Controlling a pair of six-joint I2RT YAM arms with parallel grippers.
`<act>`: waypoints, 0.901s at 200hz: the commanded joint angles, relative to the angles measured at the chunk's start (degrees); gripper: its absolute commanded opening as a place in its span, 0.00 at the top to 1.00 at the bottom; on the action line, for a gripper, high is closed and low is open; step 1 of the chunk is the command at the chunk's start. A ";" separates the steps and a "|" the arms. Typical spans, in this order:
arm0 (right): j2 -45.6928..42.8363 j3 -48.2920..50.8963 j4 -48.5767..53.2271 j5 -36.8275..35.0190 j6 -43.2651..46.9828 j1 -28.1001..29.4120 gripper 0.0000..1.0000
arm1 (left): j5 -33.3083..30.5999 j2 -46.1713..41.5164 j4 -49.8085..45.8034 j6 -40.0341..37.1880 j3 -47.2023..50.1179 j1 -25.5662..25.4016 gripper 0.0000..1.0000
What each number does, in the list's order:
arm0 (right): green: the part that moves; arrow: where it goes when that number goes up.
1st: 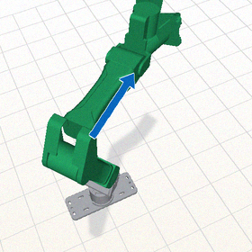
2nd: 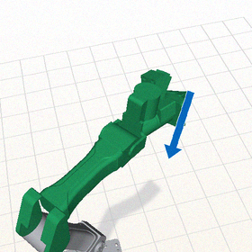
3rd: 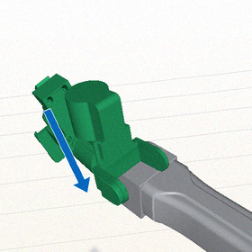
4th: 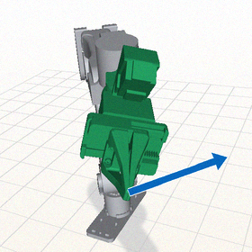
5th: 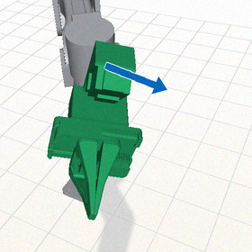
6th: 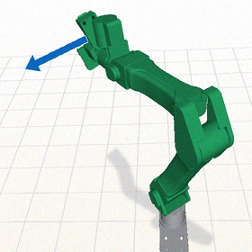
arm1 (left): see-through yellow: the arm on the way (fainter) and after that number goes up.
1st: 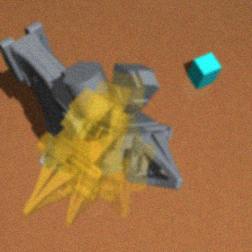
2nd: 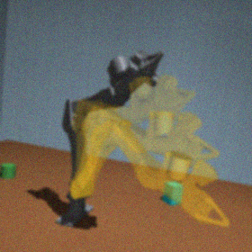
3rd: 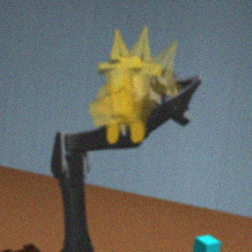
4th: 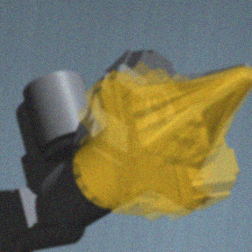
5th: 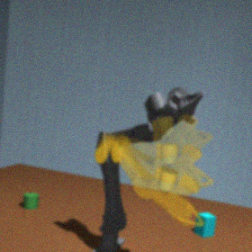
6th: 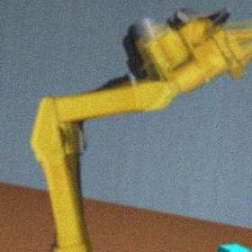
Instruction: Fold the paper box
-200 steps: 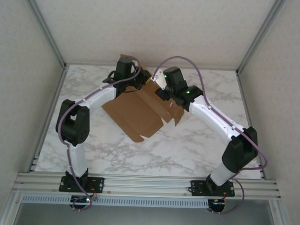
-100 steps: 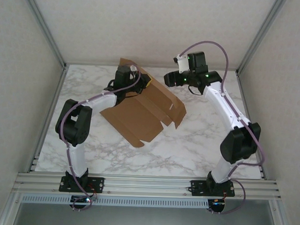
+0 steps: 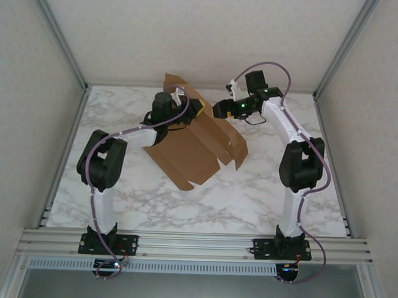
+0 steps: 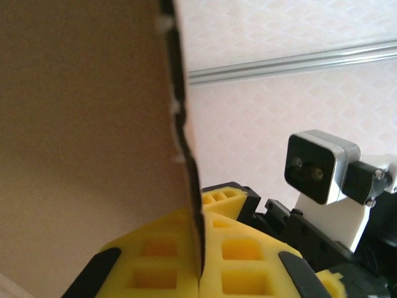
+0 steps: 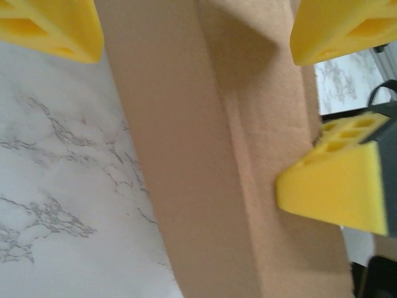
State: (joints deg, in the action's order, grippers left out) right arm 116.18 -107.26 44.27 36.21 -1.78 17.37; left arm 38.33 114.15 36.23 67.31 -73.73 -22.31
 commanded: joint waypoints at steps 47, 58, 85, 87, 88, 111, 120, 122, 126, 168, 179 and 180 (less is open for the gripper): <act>5.32 -1.27 3.46 4.42 -0.07 -1.23 0.30 | 4.72 6.88 7.44 -0.14 -3.62 0.00 1.00; 5.54 -0.94 3.32 2.41 -0.06 -1.30 0.33 | 4.75 8.06 7.50 -0.25 -4.36 0.14 1.00; 5.40 -0.24 2.93 -0.88 -0.23 -1.66 0.39 | 5.51 11.16 11.28 1.87 -5.57 0.42 1.00; 5.38 -0.23 2.93 -1.01 -0.24 -1.64 0.40 | 5.57 11.35 11.62 2.04 -5.66 0.42 1.00; 5.33 -0.23 2.93 -1.20 -0.24 -1.64 0.40 | 5.59 11.44 11.78 2.13 -5.69 0.42 1.00; 4.45 0.21 2.66 -4.87 0.11 -1.75 0.48 | 5.82 12.67 13.22 3.00 -6.07 0.42 1.00; 4.02 0.43 2.56 -5.51 0.43 -1.72 0.53 | 5.85 12.66 13.51 2.94 -5.90 0.42 1.00; 3.87 0.46 2.53 -5.53 0.52 -1.72 0.54 | 5.87 12.65 13.52 2.90 -5.85 0.42 1.00; 3.48 0.79 2.36 -5.75 0.62 -1.72 0.56 | 5.84 12.51 13.53 2.84 -5.77 0.42 1.00; 0.26 3.44 -0.54 -7.69 0.27 -1.49 0.68 | 4.96 10.78 13.17 2.08 -4.39 0.42 1.00; -0.24 3.51 -0.63 -7.81 0.16 -1.22 0.61 | 4.17 10.07 13.34 2.21 -3.54 0.42 1.00; -0.29 3.49 -0.61 -7.77 0.13 -1.16 0.60 | 4.06 9.97 13.34 2.21 -3.44 0.42 1.00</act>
State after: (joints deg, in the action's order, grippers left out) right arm 118.78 -105.03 43.46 34.48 -1.72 16.80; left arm 43.16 125.75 46.50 70.11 -78.52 -22.50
